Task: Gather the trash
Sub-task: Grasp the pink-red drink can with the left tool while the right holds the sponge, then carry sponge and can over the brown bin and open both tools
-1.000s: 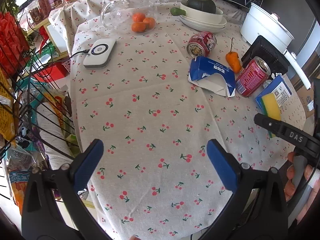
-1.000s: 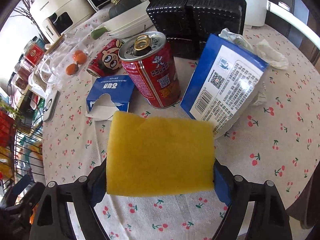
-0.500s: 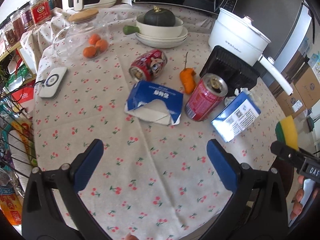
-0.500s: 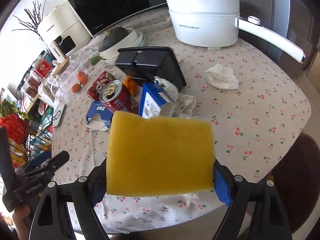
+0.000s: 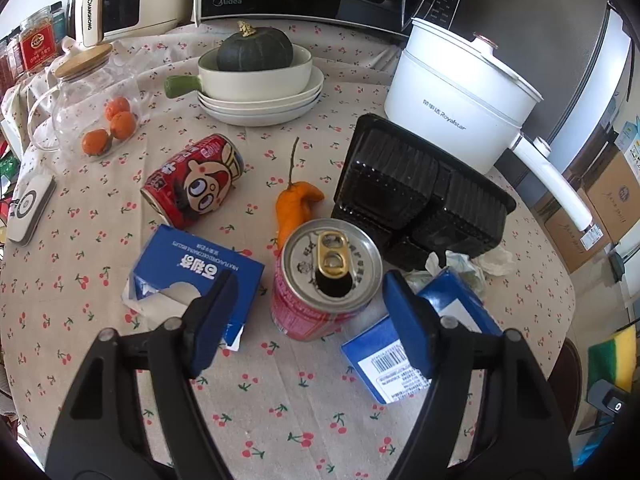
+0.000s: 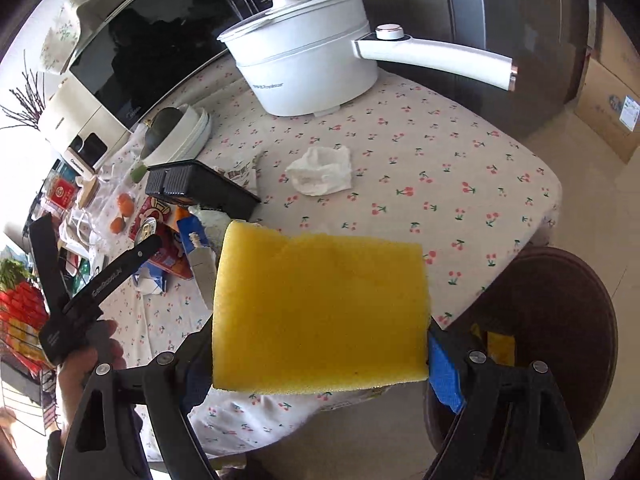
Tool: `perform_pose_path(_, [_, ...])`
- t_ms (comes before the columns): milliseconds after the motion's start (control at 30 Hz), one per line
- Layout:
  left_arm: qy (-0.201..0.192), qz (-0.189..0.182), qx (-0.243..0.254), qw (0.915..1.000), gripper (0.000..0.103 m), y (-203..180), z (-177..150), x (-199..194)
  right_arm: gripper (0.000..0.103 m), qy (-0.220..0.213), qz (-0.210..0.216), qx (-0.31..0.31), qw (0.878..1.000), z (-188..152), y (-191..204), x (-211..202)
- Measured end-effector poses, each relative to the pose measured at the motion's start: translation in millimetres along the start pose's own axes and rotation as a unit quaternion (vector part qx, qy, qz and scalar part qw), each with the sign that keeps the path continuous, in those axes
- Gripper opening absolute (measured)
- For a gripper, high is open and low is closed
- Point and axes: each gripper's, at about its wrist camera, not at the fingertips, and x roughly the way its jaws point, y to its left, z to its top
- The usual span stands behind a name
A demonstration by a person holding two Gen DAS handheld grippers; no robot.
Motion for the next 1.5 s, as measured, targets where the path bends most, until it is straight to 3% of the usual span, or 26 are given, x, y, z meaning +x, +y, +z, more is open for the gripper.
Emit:
perform_pose_path(100, [0.006,-0.009,-0.018,0.9998,0.057,2.5,0.4,7.4,0.088,-0.002,-0.005,0.0,1.0,-0.7,-12.3,-6.7])
perform_pose_path(333, [0.016,-0.007,-0.036,0.9992,0.057,-0.4,-5.2,1.3,0.088,-0.007,-0.012,0.01,1.0,-1.2,-32.3,-16.5])
perform_pose_path(633, [0.025,-0.039,-0.075,0.9961,0.057,21.1,-11.2,-25.6,0.088,-0.016,-0.018,0.013,1.0,-5.0,-44.1,-27.0])
perform_pose_path(1167, [0.027,-0.108,0.015,0.9937,0.057,-2.6,-40.2,-87.7,0.088,-0.005,-0.083,0.033,0.996,-35.2,-122.8,-41.6])
perform_pose_path(1500, [0.052,-0.164,0.07,0.9826,0.057,-65.8,-71.3,-99.5,0.088,0.01,-0.114,0.06,0.992,-71.7,-176.4,-51.5])
